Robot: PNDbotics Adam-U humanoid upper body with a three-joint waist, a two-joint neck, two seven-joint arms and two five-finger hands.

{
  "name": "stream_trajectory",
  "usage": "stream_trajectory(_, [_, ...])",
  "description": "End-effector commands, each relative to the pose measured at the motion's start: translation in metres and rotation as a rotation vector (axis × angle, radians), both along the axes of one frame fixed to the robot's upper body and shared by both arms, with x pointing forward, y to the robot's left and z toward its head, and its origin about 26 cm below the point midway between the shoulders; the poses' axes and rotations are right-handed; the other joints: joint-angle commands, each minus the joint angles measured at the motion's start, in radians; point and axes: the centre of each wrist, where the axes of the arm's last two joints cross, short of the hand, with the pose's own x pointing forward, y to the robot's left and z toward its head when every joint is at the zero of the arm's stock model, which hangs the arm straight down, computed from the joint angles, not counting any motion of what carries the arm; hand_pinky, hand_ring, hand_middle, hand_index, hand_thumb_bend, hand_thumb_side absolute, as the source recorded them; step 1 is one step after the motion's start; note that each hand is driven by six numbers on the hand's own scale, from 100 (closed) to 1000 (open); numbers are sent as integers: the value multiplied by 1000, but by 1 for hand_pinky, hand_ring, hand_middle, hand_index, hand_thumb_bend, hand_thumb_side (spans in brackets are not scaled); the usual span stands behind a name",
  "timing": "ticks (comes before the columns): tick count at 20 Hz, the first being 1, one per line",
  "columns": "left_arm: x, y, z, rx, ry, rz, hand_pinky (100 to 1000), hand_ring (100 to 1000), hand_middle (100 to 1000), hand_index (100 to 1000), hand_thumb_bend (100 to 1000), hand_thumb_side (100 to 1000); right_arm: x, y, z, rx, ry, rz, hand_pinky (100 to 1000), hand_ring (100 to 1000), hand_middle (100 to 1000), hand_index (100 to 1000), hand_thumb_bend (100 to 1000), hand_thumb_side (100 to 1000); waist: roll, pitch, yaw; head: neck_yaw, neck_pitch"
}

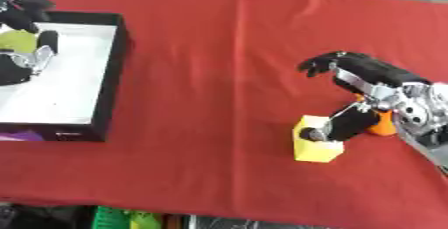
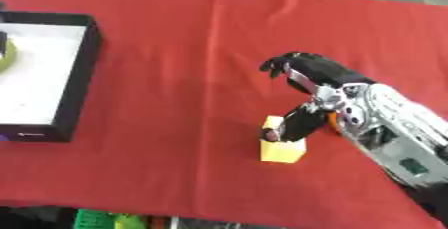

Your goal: Pick up the objects with one hand, pass them to the other hand, and then place them into the box on the other side of the table.

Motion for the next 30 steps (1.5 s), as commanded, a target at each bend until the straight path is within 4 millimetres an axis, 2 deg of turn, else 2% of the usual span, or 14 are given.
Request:
stream_trajectory(1, [-3,2,9,39,-24,17,720,620,637,805,100,282,-2,0,1,-29,9,20,945,872,761,902,597,209,8,-17,-1,3,6])
stream_trajectory(13, [-3,2,6,30,-16,34,717,616,631,800,100,291,-6,0,-14,-111,54,-22,1000,858,764,900,575,199,8,-15,-7,4,7])
stream_trajectory(23, [-3,2,1,21,-13,24,716,613,628,798,100,298,-8,-1,-21,-177,51,-88,1000,864,775,920,561,194,15,-9,-16,-3,6])
stream_trajectory(30, [-3,2,-2,18,-11,32,716,615,628,800,100,302,-10,-1,-27,-198,75,-114,1000,865,776,901,553,196,22,0,-22,-12,5])
